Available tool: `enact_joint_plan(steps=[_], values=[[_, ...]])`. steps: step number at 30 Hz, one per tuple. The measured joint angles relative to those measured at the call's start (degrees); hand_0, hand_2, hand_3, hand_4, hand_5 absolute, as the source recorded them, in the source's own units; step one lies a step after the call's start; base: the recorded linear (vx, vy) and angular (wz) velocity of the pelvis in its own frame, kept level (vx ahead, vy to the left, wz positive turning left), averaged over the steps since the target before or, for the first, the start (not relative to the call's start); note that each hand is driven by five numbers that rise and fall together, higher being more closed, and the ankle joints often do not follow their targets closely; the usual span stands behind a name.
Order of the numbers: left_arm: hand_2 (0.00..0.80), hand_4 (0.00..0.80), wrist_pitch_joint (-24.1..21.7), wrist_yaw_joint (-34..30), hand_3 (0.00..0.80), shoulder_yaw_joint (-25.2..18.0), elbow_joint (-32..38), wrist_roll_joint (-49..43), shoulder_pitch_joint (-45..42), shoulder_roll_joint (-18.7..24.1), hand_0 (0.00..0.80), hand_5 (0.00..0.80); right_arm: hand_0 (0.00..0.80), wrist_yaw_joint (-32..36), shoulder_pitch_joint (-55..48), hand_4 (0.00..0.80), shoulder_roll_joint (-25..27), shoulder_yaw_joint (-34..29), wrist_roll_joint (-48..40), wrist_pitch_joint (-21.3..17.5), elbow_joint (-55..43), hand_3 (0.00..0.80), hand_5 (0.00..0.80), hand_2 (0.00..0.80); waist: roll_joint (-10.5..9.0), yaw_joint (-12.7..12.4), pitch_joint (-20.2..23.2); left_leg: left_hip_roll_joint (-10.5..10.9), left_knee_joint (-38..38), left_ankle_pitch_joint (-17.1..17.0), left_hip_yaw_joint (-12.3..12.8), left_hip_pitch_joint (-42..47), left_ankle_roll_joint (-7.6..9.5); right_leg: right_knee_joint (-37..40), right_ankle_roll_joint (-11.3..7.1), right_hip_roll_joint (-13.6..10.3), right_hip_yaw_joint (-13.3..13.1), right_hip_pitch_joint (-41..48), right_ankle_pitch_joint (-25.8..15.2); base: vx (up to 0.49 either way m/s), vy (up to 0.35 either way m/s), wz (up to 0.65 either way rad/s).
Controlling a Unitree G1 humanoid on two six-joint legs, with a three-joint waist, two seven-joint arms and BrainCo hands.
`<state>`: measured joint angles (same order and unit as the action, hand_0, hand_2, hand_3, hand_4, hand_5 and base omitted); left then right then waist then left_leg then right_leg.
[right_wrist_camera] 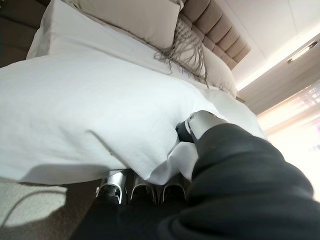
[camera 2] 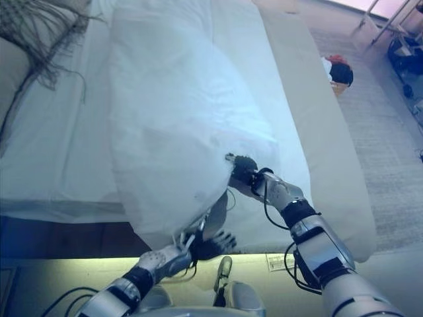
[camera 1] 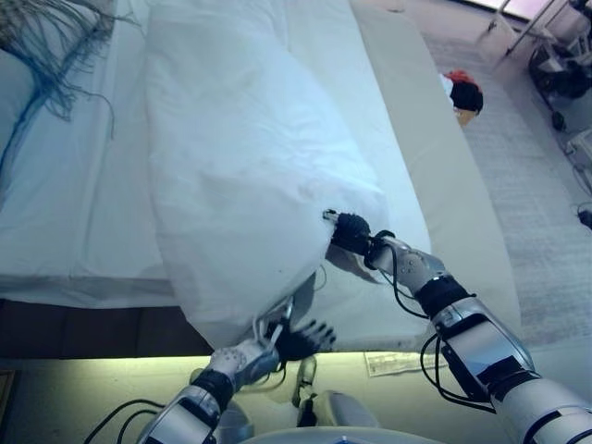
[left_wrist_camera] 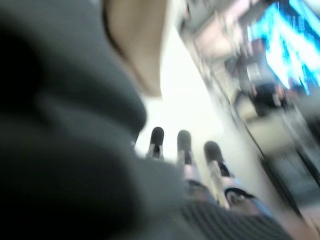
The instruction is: Make the bed neatly
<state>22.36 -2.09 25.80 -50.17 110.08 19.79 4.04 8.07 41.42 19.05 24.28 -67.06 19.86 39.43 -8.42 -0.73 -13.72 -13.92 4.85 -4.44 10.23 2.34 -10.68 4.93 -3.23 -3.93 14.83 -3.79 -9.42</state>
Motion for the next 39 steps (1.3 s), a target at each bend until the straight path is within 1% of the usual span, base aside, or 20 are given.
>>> enact_joint_plan(steps=[3,5,7,11,14,18,22,26,32,35,37,39], values=[[0.000,0.000,-7.33,-3.62,0.000,-0.33,0.85,1.08,1.63,-2.05,0.000,0.000,0.800,-0.48,-0.34,0.800,0.02,-0.01,0.00,-0.81,-1.73,0.800,0.800,0.800,-0.02,1.03,-0.07,0.00,0.02,0.23,0.57,0.16,-0.29,0.00,0.01,0.01,-0.40,-0.06,0.00,0.001,0.002,-0.05],[0.000,0.000,-11.41,-5.59,0.000,-1.34,1.98,1.26,1.78,-3.27,0.000,0.000,0.800,-0.55,-0.94,0.800,0.03,-0.08,-0.01,-1.07,-3.24,0.800,0.800,0.800,-0.25,1.53,-0.25,0.01,0.05,0.32,0.76,0.44,-0.39,0.00,0.01,0.03,-1.03,-0.03,0.00,0.008,0.009,-0.06],[0.000,0.000,-15.04,-6.25,0.000,-1.42,3.46,1.51,2.14,-4.35,0.000,0.000,0.800,-0.49,-1.29,0.800,0.02,-0.07,-0.01,-1.08,-3.45,0.800,0.800,0.800,-0.35,1.69,-0.61,0.02,0.09,0.41,1.05,1.14,-0.49,0.01,0.01,0.06,-1.69,0.42,0.00,0.005,0.003,-0.08],[0.000,0.000,-20.16,-7.97,0.000,-2.36,6.02,2.17,2.86,-5.91,0.000,0.000,0.800,-0.25,-1.33,0.800,0.02,-0.11,-0.01,-1.13,-3.44,0.800,0.800,0.800,-0.47,1.98,-0.74,-0.02,0.07,0.42,1.14,1.18,-0.43,0.01,-0.02,0.07,-1.81,0.51,0.03,0.000,0.000,0.00],[0.000,0.000,-23.21,-9.27,0.000,-2.38,6.99,2.23,2.87,-6.41,0.000,0.000,0.800,0.29,-1.33,0.800,-0.14,-0.10,-0.01,-1.13,-3.45,0.800,0.800,0.800,-0.49,2.86,-0.74,0.02,0.07,0.49,1.24,1.20,-0.30,0.02,-0.03,-0.01,-1.80,0.61,0.03,0.002,0.010,0.00],[0.000,0.000,-25.98,-9.60,0.000,-2.38,7.62,2.94,2.87,-7.54,0.000,0.000,0.800,0.38,-1.33,0.800,-0.20,-0.06,0.00,-1.07,-3.45,0.800,0.800,0.800,-0.49,3.11,-0.75,0.03,0.08,0.40,1.81,1.76,-0.43,0.02,-0.01,0.02,-2.14,0.79,0.02,0.003,0.033,-0.06],[0.000,0.000,-28.44,-9.49,0.000,-2.41,8.20,3.30,2.95,-8.35,0.000,0.000,0.800,0.65,-1.33,0.800,-0.20,-0.07,0.05,-0.94,-3.44,0.800,0.800,0.800,-0.49,3.07,-0.75,0.20,0.09,0.47,1.86,2.02,-0.40,0.02,-0.02,-0.14,-2.18,1.03,0.03,-0.003,0.016,0.00],[0.000,0.000,-30.42,-7.54,0.000,-2.32,8.20,3.29,2.95,-8.48,0.000,0.000,0.800,0.77,-1.33,0.800,-0.20,-0.05,0.05,-0.81,-3.34,0.800,0.800,0.800,-0.49,3.00,-0.74,0.22,0.08,0.45,1.77,2.08,-0.38,0.02,-0.02,-0.17,-2.11,1.14,0.03,0.000,0.000,0.00],[0.000,0.000,-30.50,-6.89,0.000,-2.19,8.19,3.33,2.95,-9.48,0.000,0.000,0.800,0.79,-1.24,0.800,-0.22,0.00,0.06,-0.78,-2.16,0.800,0.800,0.800,-0.37,2.97,-0.68,0.37,0.08,0.45,1.74,2.83,-0.37,0.02,0.00,-0.31,-2.04,1.91,0.02,0.004,0.005,0.00],[0.000,0.000,-30.50,-6.16,0.000,-1.30,8.19,3.35,2.94,-9.93,0.000,0.000,0.800,0.82,-1.08,0.800,-0.25,-0.03,0.10,-0.69,-0.59,0.800,0.800,0.800,0.02,3.01,-0.45,0.66,0.08,0.53,1.74,3.49,-0.24,0.02,0.00,-0.60,-2.06,2.59,0.04,0.020,0.051,0.01],[0.000,0.000,-30.51,-4.45,0.000,0.41,8.19,3.35,2.92,-9.99,0.000,0.000,0.800,0.80,-1.08,0.800,-0.25,-0.03,0.18,-0.16,0.19,0.800,0.800,0.800,0.64,3.05,-0.12,0.93,0.08,0.61,1.78,4.06,-0.10,0.02,0.00,-0.83,-2.13,3.10,0.04,0.014,0.065,0.01],[0.000,0.000,-30.15,-2.87,0.000,2.48,8.15,3.35,2.95,-10.31,0.000,0.000,0.800,0.83,-1.05,0.800,-0.22,-0.06,0.33,0.57,1.88,0.800,0.800,0.800,1.89,3.14,0.85,1.33,0.07,0.92,1.78,4.33,0.45,0.02,-0.01,-1.30,-2.14,3.44,0.05,0.019,0.051,0.02]])
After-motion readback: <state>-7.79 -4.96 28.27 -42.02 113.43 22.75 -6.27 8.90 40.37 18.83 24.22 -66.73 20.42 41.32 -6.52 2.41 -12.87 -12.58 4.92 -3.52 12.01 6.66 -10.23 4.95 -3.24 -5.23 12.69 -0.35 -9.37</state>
